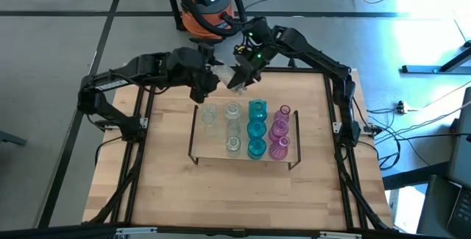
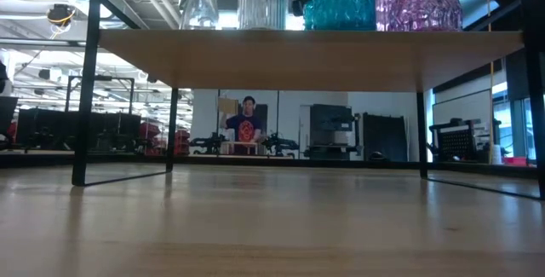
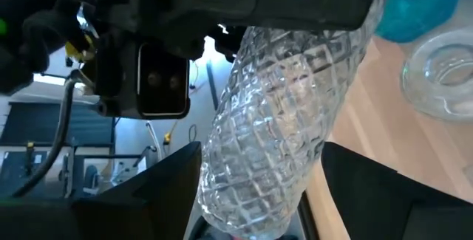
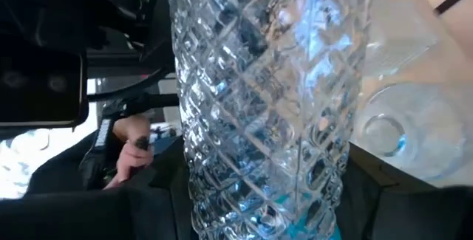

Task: Sort vases onto shelf
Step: Put the transparent vase on the shelf

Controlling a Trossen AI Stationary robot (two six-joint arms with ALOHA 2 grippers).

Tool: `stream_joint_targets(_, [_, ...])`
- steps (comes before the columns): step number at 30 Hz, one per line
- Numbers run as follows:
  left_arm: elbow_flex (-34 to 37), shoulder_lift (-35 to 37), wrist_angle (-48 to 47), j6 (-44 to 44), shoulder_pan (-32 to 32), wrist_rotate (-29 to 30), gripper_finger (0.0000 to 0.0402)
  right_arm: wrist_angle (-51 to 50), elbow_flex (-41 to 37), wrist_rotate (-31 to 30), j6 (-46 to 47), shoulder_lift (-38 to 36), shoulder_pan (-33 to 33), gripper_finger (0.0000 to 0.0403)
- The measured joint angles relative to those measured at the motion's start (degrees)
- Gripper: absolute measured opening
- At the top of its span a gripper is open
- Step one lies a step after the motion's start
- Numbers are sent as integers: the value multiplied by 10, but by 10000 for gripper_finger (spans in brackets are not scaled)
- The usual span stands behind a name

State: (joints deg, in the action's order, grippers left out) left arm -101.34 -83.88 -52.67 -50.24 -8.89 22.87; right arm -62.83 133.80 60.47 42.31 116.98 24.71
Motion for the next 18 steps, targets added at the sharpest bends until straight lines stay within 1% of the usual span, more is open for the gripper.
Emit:
stream_joint_targets(5, [0, -7, 0, -3, 8, 5, 273, -4, 0, 30, 10, 7, -2, 198])
stream_joint_targets(8, [0, -5, 5, -20, 12, -4, 273, 4, -1, 41, 10, 7, -3, 198])
stream_joint_targets(11, [0, -6, 5, -26, 18, -11, 273, 18, -5, 78, 10, 12, -2, 198])
stream_joint_targets(15, [-1, -10, 10, -27, 19, -30, 273, 23, -5, 110, 18, 15, -5, 198])
stream_joint_targets(18, [-1, -18, 8, -27, 19, -31, 273, 21, -5, 124, 20, 17, -6, 198])
